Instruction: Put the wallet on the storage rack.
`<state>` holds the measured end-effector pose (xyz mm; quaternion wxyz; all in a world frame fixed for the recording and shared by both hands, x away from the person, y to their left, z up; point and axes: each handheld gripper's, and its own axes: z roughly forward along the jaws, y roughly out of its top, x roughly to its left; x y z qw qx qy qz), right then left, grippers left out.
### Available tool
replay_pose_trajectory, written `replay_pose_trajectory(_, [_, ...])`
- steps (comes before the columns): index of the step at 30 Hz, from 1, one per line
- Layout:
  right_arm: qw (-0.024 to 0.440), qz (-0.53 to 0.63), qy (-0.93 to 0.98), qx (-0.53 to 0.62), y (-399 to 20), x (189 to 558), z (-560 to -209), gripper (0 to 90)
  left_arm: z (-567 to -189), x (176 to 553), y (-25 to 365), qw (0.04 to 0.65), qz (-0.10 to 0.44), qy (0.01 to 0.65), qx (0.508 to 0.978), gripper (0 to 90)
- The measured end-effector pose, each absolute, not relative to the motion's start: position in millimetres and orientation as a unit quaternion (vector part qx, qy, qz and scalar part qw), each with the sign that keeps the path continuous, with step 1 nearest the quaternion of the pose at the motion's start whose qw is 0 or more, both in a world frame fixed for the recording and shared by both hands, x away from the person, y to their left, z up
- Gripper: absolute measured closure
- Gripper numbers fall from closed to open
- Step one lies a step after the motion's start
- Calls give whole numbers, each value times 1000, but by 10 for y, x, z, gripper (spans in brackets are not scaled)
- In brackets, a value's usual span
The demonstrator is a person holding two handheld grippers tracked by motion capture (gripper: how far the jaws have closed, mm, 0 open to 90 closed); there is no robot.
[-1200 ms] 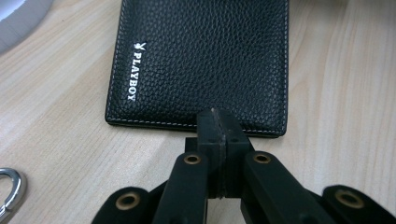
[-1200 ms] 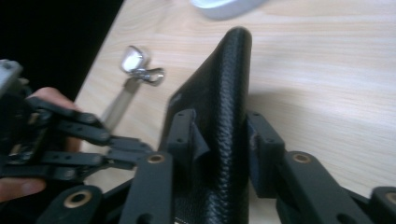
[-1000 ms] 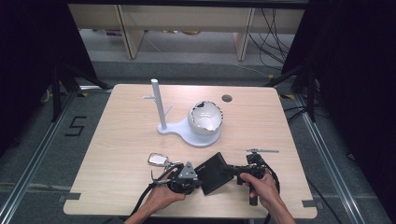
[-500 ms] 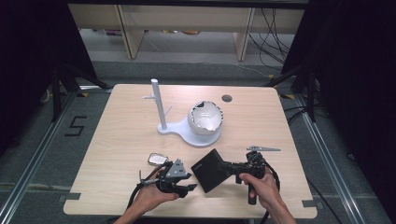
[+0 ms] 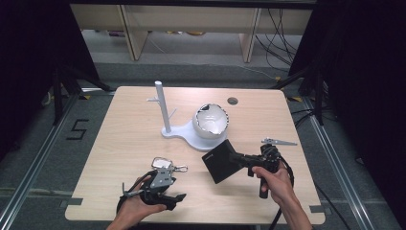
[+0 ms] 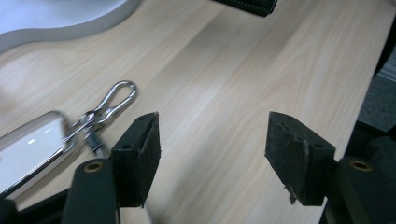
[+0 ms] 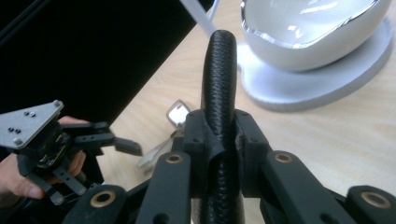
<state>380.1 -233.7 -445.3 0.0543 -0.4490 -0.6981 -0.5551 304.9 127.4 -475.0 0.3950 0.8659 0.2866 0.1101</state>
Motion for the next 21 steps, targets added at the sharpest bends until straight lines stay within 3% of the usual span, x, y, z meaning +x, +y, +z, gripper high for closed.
replay_pose_trajectory(6, [59,-561,-684,-462,-2375,3885,-4357,780,-4760,3004,1467,420,89,323,843,345])
replay_pose_trajectory(18, [40,-568,-680,-462,-2464,4095,-4102,780,-4773,2971,1811,396,117,348,842,281])
replay_pose_trajectory(19, [30,-571,-683,-454,-2483,4129,-4084,780,-4781,2925,1815,393,106,384,829,276])
replay_pose_trajectory(20, [33,-570,-679,-462,-2486,4139,-4050,780,-4793,2977,1864,391,119,354,841,271])
replay_pose_trajectory(21, [23,-571,-682,-456,-2505,4173,-4034,780,-4810,2966,1866,398,117,367,833,266])
